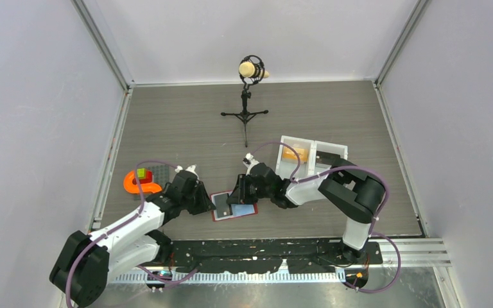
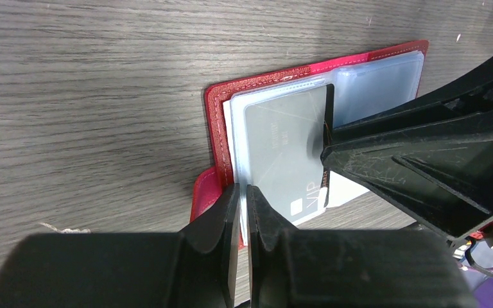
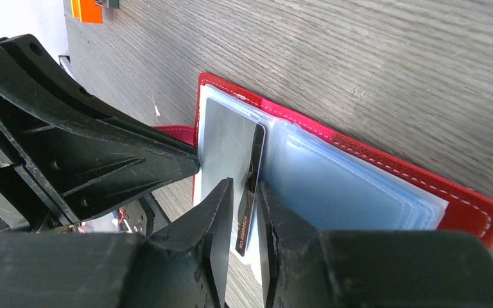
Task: Take the credit cards out of the card holder
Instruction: Remove the credit card from the card holder, then place the credit card in the storage box.
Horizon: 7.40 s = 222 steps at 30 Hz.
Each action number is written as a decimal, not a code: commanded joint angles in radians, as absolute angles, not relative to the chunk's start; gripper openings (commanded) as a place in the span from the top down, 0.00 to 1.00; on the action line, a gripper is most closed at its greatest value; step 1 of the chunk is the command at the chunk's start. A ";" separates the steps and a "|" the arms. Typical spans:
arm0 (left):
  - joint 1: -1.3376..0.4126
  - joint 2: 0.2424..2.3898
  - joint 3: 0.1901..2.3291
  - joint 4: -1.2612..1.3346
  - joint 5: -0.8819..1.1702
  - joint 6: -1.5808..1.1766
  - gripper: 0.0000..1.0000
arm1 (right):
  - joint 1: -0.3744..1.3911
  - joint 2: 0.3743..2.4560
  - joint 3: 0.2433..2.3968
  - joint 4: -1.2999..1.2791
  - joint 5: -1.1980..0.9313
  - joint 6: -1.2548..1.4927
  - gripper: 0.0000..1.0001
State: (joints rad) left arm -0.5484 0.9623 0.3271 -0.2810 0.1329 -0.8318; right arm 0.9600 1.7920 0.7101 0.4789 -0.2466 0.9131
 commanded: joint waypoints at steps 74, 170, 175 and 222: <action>-0.550 1.007 0.309 -0.304 0.083 -0.832 0.88 | 0.836 1.501 0.553 0.442 -0.281 0.954 0.95; -0.552 0.585 0.383 -0.177 0.842 -0.787 0.75 | 0.826 1.375 0.775 0.286 -0.968 0.526 0.95; -0.552 0.552 0.418 -0.278 0.769 -0.742 0.33 | 0.789 1.349 0.760 0.287 -0.929 0.550 0.95; -0.552 0.487 0.652 -0.695 0.466 -0.517 0.00 | -0.253 1.117 0.807 -0.273 -0.443 0.350 0.95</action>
